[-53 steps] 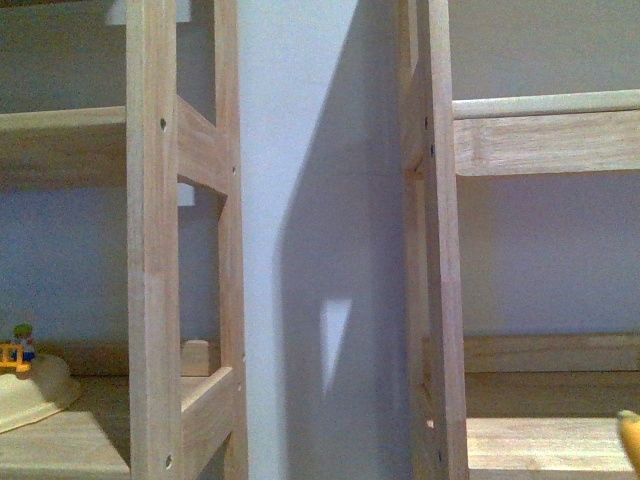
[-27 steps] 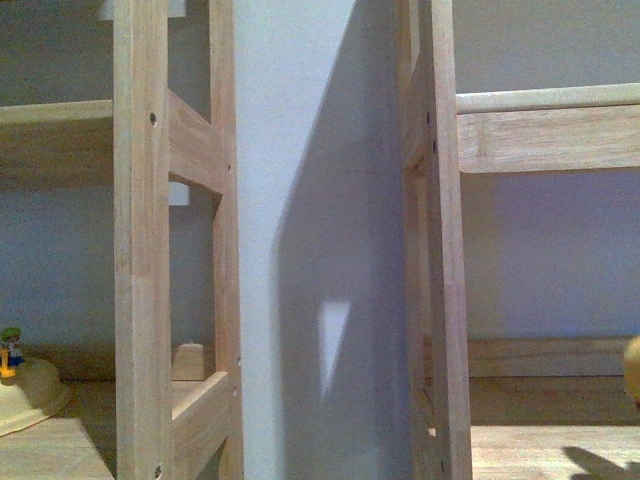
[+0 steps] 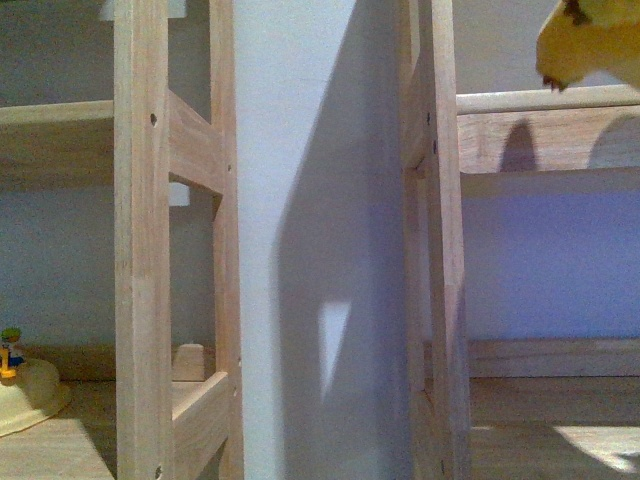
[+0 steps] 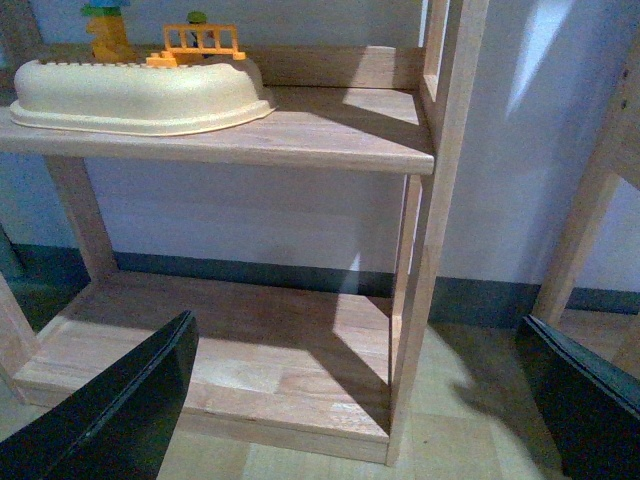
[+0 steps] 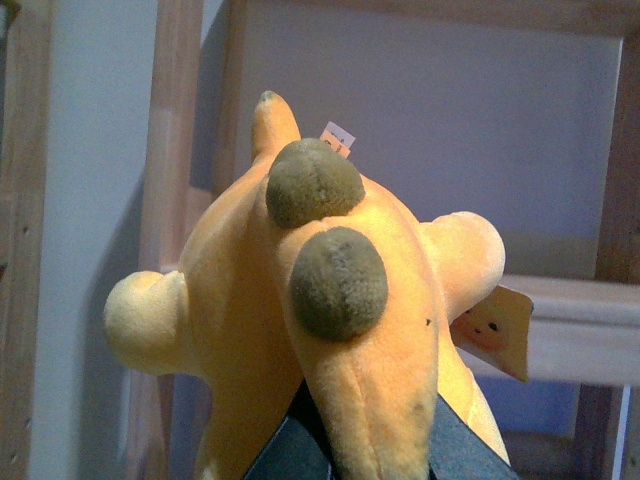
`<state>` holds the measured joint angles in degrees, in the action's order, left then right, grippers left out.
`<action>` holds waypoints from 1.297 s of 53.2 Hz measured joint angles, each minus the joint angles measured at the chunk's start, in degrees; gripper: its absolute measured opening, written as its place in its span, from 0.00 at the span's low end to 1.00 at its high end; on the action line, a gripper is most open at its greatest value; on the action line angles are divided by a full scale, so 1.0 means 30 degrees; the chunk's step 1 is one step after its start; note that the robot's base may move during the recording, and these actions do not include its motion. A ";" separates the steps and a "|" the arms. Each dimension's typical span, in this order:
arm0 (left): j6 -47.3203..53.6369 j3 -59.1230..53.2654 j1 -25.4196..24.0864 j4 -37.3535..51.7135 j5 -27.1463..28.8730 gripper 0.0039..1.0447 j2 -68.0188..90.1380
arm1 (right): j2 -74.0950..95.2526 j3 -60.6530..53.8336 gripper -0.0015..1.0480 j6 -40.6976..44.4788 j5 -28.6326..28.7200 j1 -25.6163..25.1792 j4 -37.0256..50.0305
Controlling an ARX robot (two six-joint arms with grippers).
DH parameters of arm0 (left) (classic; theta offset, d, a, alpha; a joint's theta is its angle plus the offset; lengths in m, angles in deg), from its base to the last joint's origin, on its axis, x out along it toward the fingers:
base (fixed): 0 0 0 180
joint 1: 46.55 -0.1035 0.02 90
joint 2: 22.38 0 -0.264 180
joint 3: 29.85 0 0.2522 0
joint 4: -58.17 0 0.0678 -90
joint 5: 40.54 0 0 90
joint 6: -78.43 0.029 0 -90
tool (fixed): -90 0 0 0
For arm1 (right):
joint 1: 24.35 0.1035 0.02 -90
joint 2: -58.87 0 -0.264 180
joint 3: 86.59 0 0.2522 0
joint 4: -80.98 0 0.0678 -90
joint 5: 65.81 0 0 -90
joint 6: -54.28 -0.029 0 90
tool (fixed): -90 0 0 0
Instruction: Put away toys
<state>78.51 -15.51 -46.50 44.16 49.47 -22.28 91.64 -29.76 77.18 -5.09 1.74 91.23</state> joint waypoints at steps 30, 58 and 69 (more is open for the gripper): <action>0.0000 0.0000 0.0000 0.0000 -0.0007 0.94 0.0000 | 0.3016 0.7198 0.06 -0.7919 1.0797 -1.3114 -0.3752; 0.0000 0.0000 0.0000 0.0000 -0.0007 0.94 0.0000 | 0.9602 1.1876 0.06 -1.3158 1.2313 -1.7223 -0.2463; 0.0000 0.0000 0.0000 0.0000 -0.0007 0.94 0.0000 | 1.2684 1.4039 0.06 -1.3952 1.2116 -1.6036 -0.2455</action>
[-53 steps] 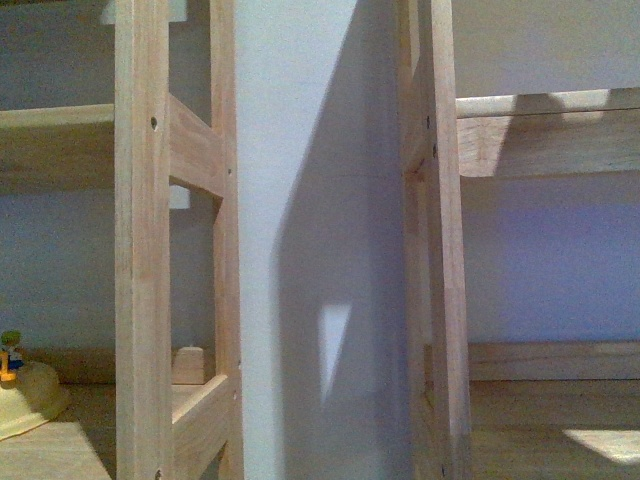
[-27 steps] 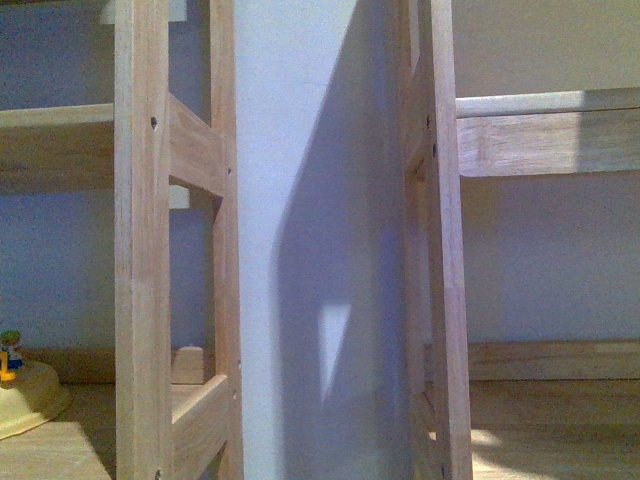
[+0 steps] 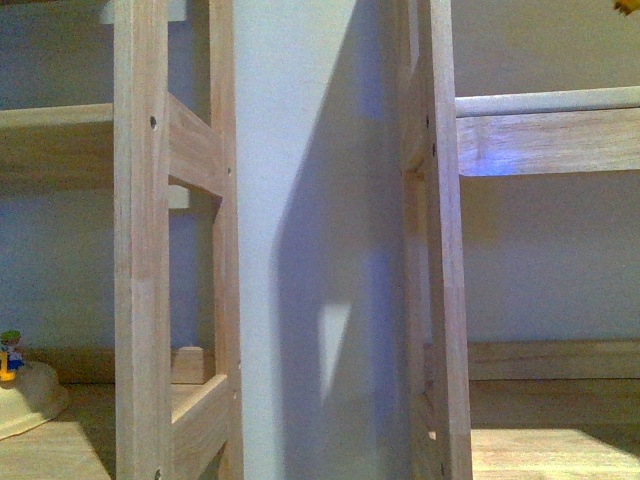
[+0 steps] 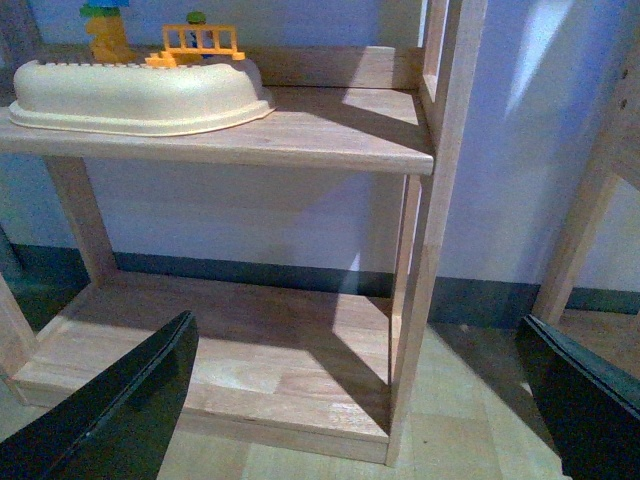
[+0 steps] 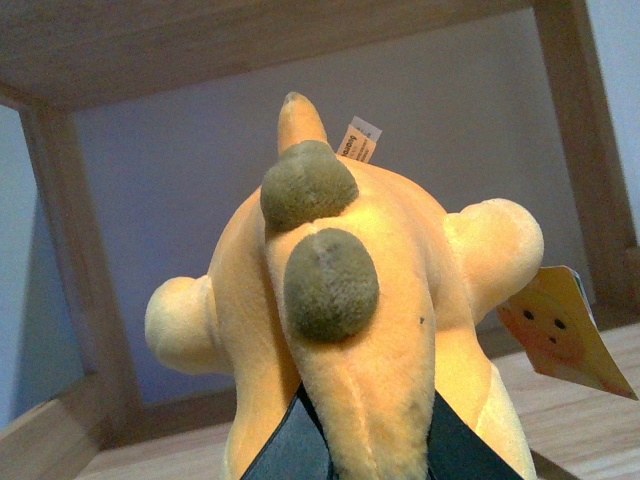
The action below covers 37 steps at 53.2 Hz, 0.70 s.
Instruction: Put away toys
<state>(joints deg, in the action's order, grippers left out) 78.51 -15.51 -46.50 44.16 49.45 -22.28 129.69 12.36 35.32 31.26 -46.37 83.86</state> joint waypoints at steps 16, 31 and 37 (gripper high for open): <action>0.0000 0.0000 0.0000 0.0000 0.0000 0.94 0.0000 | 0.4080 0.3249 0.06 -0.0423 -0.1078 0.3468 -0.0896; 0.0000 0.0000 0.0000 0.0000 0.0000 0.94 0.0000 | 0.6441 0.5486 0.06 -0.1122 -0.2339 0.6280 -0.1880; 0.0000 0.0000 0.0000 0.0000 0.0000 0.94 0.0000 | 0.7264 0.6229 0.06 -0.1486 -0.3147 0.7715 -0.2149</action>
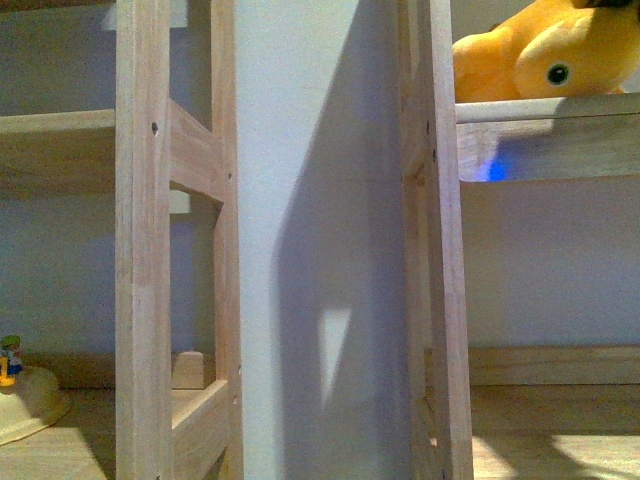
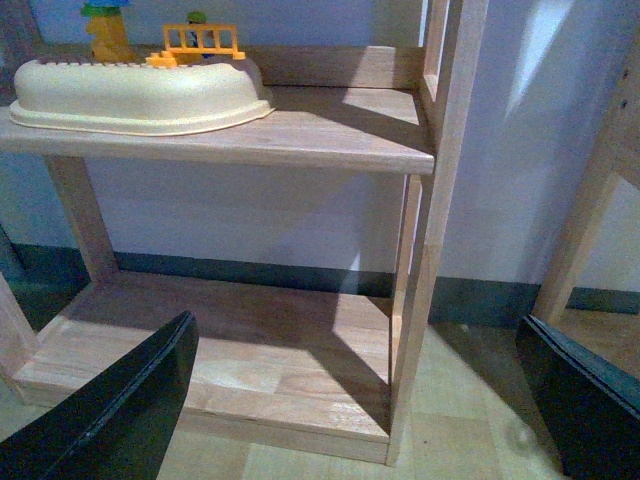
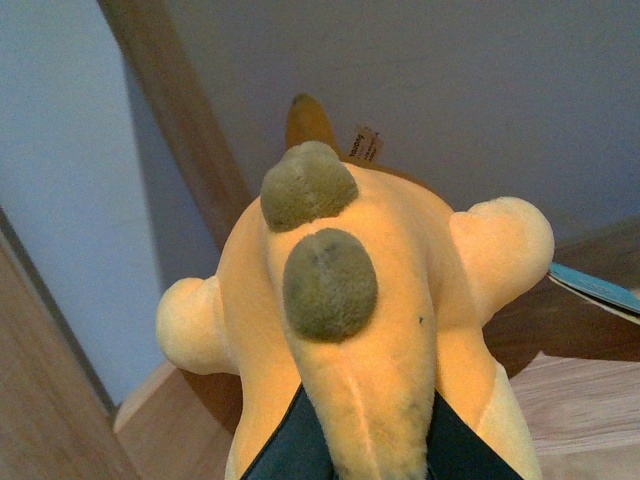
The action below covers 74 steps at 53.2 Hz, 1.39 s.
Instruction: Put away toys
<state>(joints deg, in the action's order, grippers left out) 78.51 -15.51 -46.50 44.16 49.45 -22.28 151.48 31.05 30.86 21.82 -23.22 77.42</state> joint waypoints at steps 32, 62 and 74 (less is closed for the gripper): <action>0.0000 0.0000 0.0000 0.0000 0.0007 0.94 0.0000 | 0.0051 -0.0984 0.23 -0.0342 -0.0984 0.1552 0.0495; 0.0000 0.0000 0.0000 0.0000 0.0000 0.94 0.0000 | -0.0503 -0.1392 0.95 0.0109 -0.0911 0.0546 0.0313; 0.0000 0.0000 0.0000 0.0000 0.0000 0.94 0.0000 | -0.0976 -0.1027 0.94 0.1311 -0.1246 0.0729 0.0831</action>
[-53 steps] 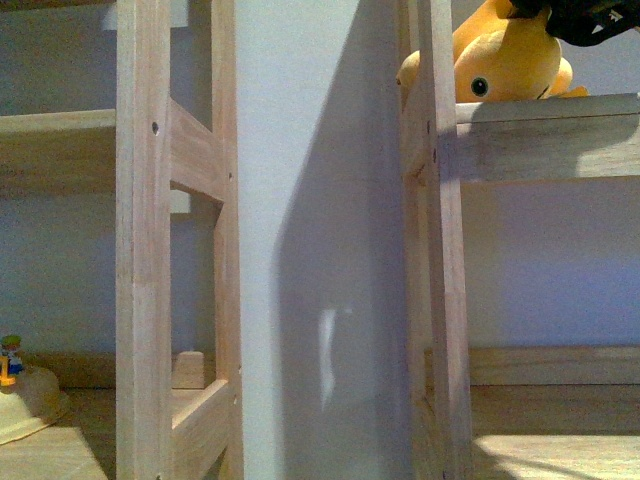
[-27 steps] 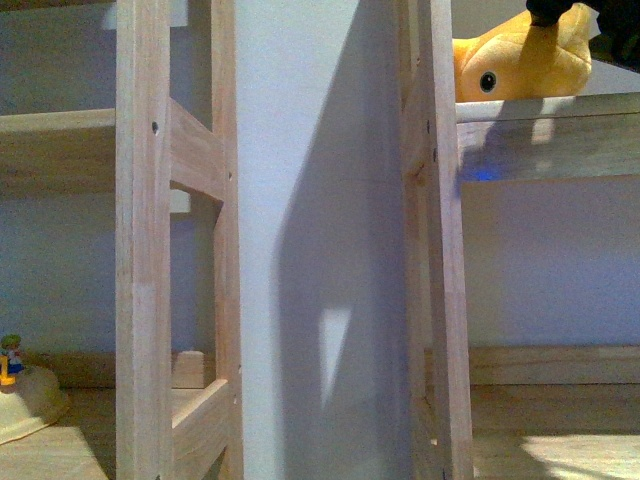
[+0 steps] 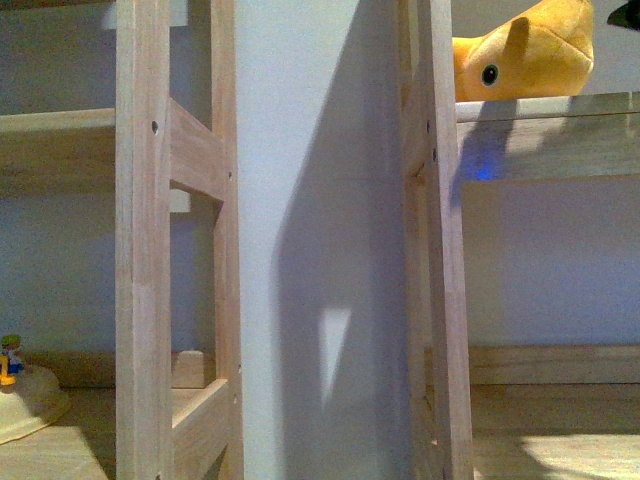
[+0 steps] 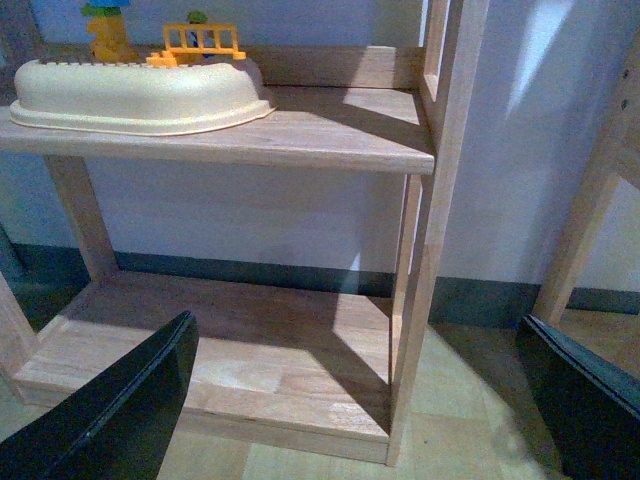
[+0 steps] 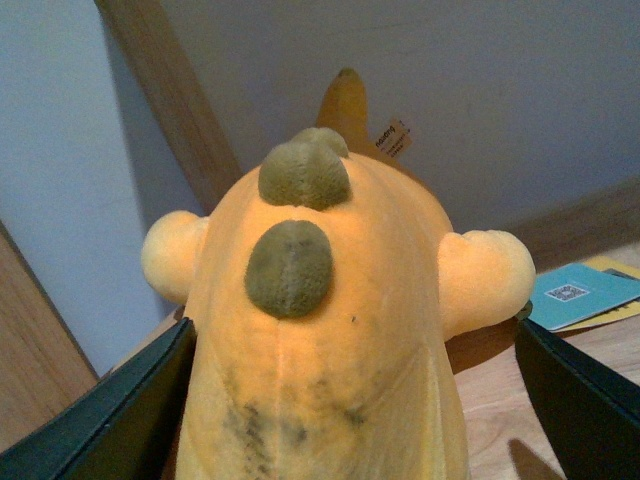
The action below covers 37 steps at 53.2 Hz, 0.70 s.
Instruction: Put away toys
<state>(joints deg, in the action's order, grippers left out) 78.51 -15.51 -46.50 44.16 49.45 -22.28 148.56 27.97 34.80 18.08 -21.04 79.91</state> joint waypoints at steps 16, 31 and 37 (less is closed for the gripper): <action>0.0000 0.0000 0.0000 0.0000 0.0000 0.94 0.0000 | -0.2521 -0.1770 0.94 0.2892 -0.0474 -0.0029 0.2637; 0.0000 0.0000 0.0000 0.0000 0.0007 0.94 0.0000 | -0.9216 -0.8488 0.94 0.4022 -0.1326 -0.1326 0.3381; 0.0000 0.0000 0.0000 0.0000 0.0007 0.94 0.0000 | -1.2021 -1.1278 0.94 0.3927 -0.1406 -0.1989 0.2965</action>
<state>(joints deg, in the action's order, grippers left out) 78.51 -15.51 -46.50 44.16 49.47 -22.28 112.49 -5.87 46.58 13.86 -27.00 88.80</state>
